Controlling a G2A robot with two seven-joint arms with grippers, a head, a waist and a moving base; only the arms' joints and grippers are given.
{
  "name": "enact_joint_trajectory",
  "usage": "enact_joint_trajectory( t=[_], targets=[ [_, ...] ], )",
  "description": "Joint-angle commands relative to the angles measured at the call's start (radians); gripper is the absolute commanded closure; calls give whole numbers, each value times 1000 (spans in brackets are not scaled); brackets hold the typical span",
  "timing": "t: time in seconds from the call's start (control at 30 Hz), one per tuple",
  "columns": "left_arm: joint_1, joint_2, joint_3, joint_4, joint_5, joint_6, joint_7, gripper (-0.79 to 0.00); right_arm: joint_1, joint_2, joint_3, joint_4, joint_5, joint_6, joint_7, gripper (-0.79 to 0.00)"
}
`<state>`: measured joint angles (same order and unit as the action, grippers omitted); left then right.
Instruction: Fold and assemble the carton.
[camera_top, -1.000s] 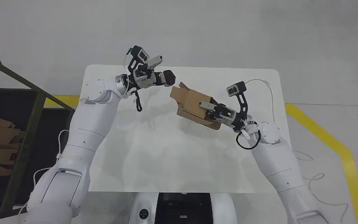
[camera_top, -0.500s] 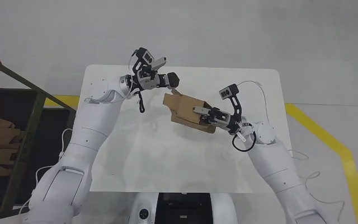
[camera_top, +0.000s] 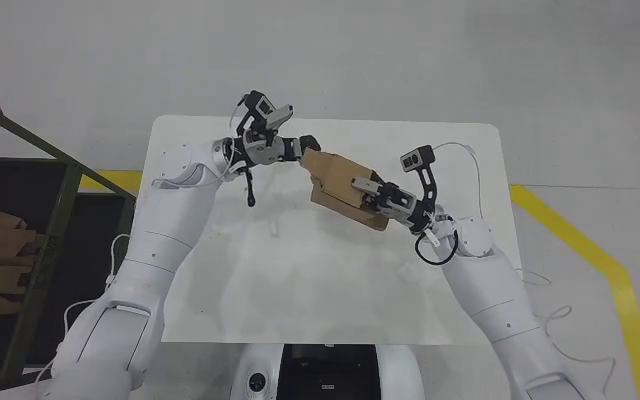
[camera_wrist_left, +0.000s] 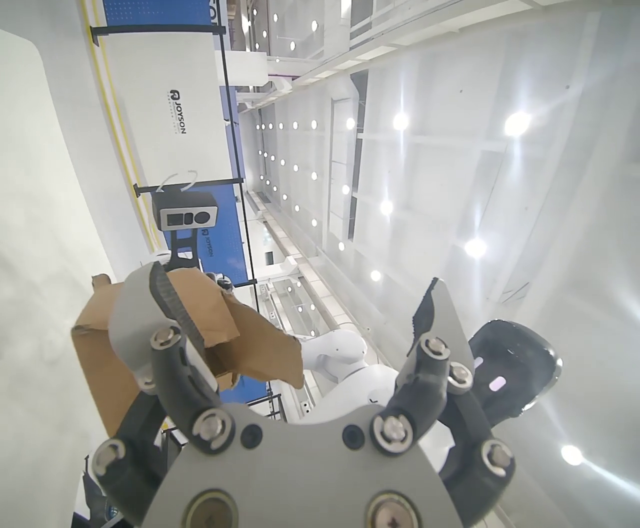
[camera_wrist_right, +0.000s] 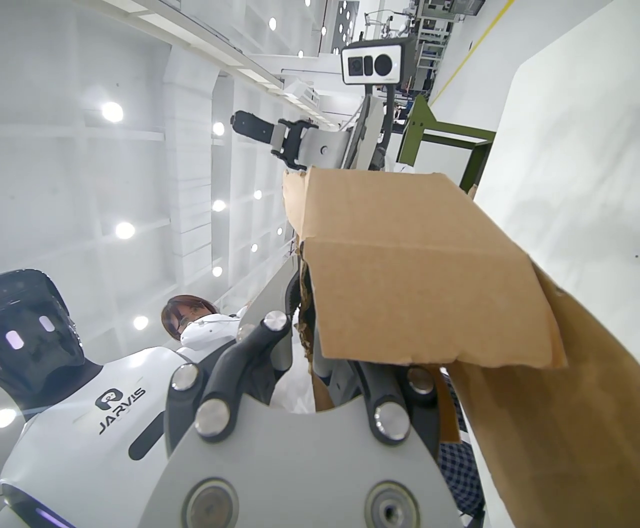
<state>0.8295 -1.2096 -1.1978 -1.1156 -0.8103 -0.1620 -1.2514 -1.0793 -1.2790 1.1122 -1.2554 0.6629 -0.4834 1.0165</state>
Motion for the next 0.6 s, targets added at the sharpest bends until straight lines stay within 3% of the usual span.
enact_joint_trajectory(
  t=[0.0,0.57],
  targets=[
    [4,-1,4,-4,-2,6,-2,-785,-2,0,2,0,-3,0,-6,0],
    [5,-8,39,-17,19,33,-1,-785,-8,1,15,-17,-11,5,-15,0]
  ],
)
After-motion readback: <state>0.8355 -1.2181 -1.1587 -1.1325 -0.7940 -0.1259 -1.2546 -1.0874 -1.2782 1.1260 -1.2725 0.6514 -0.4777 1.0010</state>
